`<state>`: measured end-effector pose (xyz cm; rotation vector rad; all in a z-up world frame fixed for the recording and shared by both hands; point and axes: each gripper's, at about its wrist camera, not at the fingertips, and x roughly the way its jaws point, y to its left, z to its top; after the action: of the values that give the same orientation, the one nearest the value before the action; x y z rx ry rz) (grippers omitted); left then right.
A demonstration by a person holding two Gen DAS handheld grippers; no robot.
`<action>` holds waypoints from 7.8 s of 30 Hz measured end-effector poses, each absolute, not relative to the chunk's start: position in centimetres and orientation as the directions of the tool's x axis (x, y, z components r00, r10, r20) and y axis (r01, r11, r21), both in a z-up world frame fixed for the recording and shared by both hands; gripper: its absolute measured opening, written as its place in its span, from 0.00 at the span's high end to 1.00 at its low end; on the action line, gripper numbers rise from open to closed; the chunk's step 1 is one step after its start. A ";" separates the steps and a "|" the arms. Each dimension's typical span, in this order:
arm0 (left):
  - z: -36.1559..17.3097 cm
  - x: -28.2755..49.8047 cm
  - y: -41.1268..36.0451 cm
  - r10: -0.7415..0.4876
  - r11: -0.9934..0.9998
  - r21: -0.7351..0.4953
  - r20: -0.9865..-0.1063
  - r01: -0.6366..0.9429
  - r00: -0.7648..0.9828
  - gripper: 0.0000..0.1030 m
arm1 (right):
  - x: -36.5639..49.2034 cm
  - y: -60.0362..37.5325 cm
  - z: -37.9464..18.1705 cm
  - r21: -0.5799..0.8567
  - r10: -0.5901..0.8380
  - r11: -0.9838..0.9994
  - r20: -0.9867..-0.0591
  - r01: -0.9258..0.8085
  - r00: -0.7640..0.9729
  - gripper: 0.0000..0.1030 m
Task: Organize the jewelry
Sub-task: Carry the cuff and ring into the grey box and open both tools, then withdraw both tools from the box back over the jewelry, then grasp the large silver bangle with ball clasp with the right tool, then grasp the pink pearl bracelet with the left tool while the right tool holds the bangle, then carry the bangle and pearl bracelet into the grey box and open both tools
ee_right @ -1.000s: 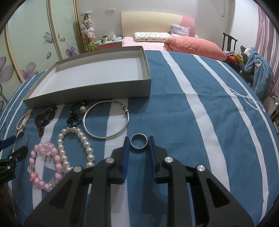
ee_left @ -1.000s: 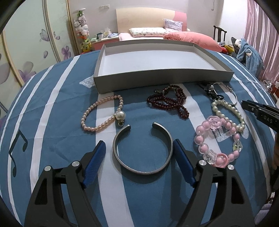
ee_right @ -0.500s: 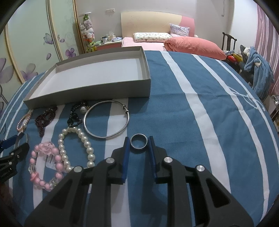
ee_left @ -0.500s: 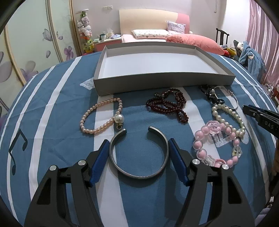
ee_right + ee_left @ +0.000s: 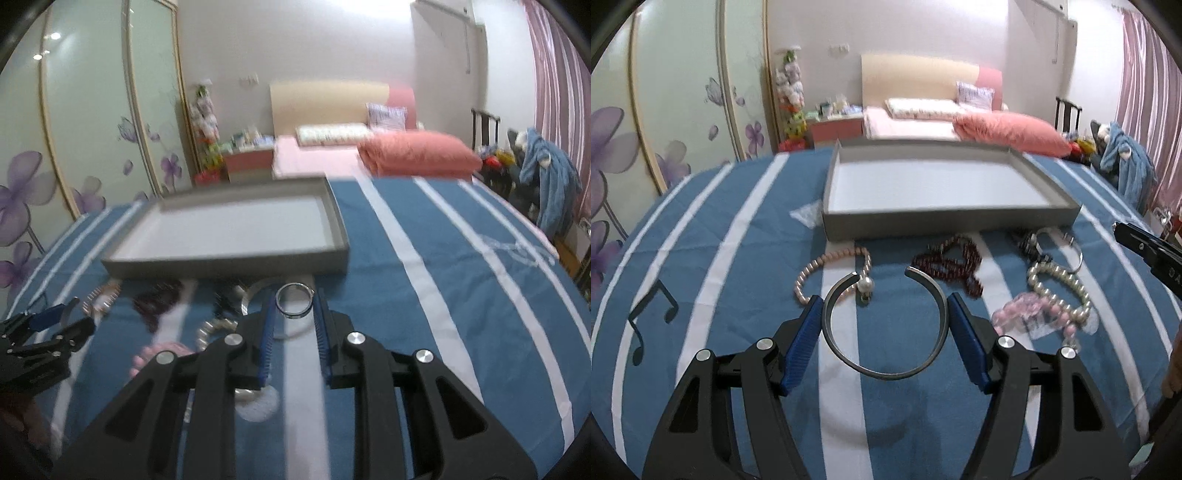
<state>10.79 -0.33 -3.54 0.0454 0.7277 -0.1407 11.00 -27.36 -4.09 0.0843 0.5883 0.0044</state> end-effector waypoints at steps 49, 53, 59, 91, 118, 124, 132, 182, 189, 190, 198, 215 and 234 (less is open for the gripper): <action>-0.8 21.4 -4.0 -0.080 0.994 0.029 -0.474 0.106 0.877 0.34 | 25.8 -24.3 -1.0 0.093 0.041 0.996 -0.439 0.000 0.898 0.79; -1.6 22.6 -4.3 -0.084 0.993 0.032 -0.516 0.117 0.852 0.34 | 28.6 -24.4 -2.8 0.122 0.071 0.993 -0.553 -0.004 0.830 0.79; -2.6 24.3 -4.9 -0.101 0.990 0.023 -0.578 0.140 0.810 0.33 | 30.2 -24.6 -5.1 0.174 0.113 0.985 -0.641 0.001 0.759 0.70; -2.6 13.3 6.8 0.048 0.999 0.018 -0.639 -0.047 0.768 0.27 | 18.5 -28.2 -7.0 0.072 0.026 0.997 -0.743 0.041 0.669 0.63; -4.1 13.1 6.4 0.032 0.999 0.025 -0.670 -0.020 0.741 0.23 | 19.4 -32.2 -8.6 -0.041 -0.167 0.977 -0.754 0.208 0.636 0.65; -4.3 13.3 6.1 0.020 1.000 0.022 -0.678 -0.008 0.735 0.22 | 18.7 -31.2 -8.0 0.026 -0.069 0.991 -0.746 0.133 0.662 0.36; -4.4 13.4 5.9 0.017 1.000 0.025 -0.684 0.001 0.729 0.20 | 20.0 -29.6 -9.1 -0.004 -0.075 0.993 -0.782 0.115 0.619 0.25; -6.5 16.2 3.0 -0.018 0.988 0.085 -0.776 0.133 0.631 0.91 | 19.7 -28.8 -9.5 0.000 -0.048 0.997 -0.787 0.079 0.615 0.30; -6.4 16.2 2.7 -0.016 0.987 0.087 -0.780 0.134 0.626 0.93 | 19.5 -28.8 -9.4 0.006 -0.039 0.997 -0.790 0.071 0.612 0.30; -6.4 16.2 2.8 -0.018 0.987 0.087 -0.780 0.137 0.625 0.93 | 19.4 -29.0 -9.4 0.008 -0.037 0.997 -0.789 0.070 0.613 0.30; -6.4 16.2 2.6 -0.020 0.983 0.101 -0.778 0.155 0.628 0.93 | 19.3 -28.9 -9.4 0.007 -0.037 0.998 -0.789 0.069 0.613 0.30; -4.1 15.5 3.8 -0.142 0.986 -0.043 -0.705 0.159 0.695 0.94 | 18.4 -29.5 -8.7 0.059 -0.011 0.995 -0.762 0.087 0.648 0.31; -1.7 14.1 1.8 -0.253 0.967 -0.127 -0.590 0.221 0.767 0.94 | 16.5 -28.3 -7.3 0.126 0.064 0.991 -0.722 0.040 0.689 0.31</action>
<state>14.12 1.75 -1.67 -0.0513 0.6482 -0.2576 16.47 -28.28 -7.30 0.1358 0.8110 0.0136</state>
